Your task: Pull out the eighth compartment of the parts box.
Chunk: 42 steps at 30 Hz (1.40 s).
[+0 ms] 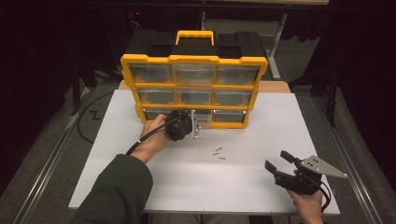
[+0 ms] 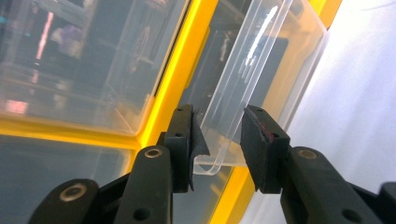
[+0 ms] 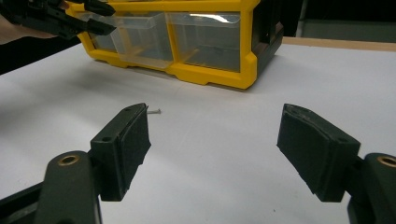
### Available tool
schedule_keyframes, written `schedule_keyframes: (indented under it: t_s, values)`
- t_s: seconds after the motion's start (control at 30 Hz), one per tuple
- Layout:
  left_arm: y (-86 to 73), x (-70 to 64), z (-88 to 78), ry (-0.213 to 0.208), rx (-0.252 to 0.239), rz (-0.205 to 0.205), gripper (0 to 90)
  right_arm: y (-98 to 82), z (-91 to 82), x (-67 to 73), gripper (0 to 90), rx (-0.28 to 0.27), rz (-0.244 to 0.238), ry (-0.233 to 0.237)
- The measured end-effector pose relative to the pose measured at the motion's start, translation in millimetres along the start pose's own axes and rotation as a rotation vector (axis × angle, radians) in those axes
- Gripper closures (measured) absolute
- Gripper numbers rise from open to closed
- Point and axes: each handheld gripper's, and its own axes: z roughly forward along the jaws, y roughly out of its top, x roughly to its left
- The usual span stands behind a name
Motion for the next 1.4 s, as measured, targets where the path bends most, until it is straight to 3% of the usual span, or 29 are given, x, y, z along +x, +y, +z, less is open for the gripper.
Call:
schedule_keyframes:
  t_s: [0.13,0.27,0.47,0.7,0.73,0.87,0.93,1.2,1.23,1.4]
  values:
    - [-1.0,5.1,1.8,-0.035,-0.005,-0.028,62.9,-0.1,0.1,-0.2,26.8,0.004,-0.002,0.002]
    - [-2.5,9.5,6.6,-0.078,-0.022,-0.094,61.3,-0.1,0.1,0.0,26.8,0.002,-0.002,0.0]
    - [-4.0,13.2,13.2,-0.113,-0.03,-0.144,59.6,0.0,0.0,-0.1,26.8,0.0,0.001,0.001]
    - [-5.1,14.4,15.1,-0.137,-0.033,-0.16,59.4,0.0,-0.2,-0.1,26.8,0.0,-0.001,0.001]
    - [-5.4,14.0,15.3,-0.147,-0.051,-0.185,59.4,0.0,-0.4,0.0,26.8,0.0,0.0,0.001]
    - [-5.2,13.6,13.1,-0.153,-0.047,-0.181,60.1,0.0,-0.4,-0.1,26.9,0.001,0.001,0.0]
    - [-5.4,14.3,10.0,-0.165,-0.034,-0.158,60.4,0.0,-0.1,0.1,26.9,0.002,-0.001,0.0]
    - [-7.2,10.5,3.9,-0.186,-0.059,-0.174,60.6,-0.1,-0.2,0.3,26.9,0.001,-0.001,0.0]
    - [-8.2,11.2,1.4,-0.191,-0.046,-0.151,60.6,-0.1,-0.2,0.3,26.9,0.001,-0.001,0.0]
    - [-11.8,9.5,-2.8,-0.213,-0.067,-0.179,60.1,-0.6,0.4,-0.1,26.9,0.007,-0.004,0.0]
